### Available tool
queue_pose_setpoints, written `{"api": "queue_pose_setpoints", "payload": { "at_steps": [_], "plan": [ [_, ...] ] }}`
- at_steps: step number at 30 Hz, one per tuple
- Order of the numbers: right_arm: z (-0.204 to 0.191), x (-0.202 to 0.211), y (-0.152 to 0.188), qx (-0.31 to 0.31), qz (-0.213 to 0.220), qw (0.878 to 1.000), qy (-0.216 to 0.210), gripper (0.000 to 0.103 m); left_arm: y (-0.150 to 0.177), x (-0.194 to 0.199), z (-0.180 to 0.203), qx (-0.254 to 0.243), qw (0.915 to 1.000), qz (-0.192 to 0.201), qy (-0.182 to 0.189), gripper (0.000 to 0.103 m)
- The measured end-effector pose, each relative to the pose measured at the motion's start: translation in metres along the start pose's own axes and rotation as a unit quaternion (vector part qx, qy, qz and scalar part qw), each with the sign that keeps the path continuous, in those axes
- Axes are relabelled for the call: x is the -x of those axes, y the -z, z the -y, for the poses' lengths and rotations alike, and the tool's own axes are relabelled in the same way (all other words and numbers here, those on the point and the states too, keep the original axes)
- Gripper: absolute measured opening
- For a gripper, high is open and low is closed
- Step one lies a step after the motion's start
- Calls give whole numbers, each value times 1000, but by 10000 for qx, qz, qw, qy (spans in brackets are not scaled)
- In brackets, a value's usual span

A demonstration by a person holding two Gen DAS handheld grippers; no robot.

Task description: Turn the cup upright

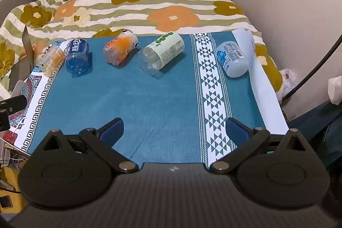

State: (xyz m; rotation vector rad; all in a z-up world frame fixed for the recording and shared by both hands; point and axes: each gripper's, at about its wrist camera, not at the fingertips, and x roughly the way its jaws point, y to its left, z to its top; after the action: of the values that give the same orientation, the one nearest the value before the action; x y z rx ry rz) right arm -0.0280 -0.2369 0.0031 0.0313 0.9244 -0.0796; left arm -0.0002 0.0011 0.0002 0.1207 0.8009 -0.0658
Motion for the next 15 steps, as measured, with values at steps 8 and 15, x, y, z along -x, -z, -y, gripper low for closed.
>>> {"api": "queue_pose_setpoints", "payload": {
  "at_steps": [8,15],
  "plan": [
    [0,0,0,-5,-15,10000,8,103,1,-1,2,-46,10000,46,-37,103],
    [-1,-2,-1,15,-22,10000,24,103,-3,-1,5,-108,9999,50,-27,103]
  ]
}}
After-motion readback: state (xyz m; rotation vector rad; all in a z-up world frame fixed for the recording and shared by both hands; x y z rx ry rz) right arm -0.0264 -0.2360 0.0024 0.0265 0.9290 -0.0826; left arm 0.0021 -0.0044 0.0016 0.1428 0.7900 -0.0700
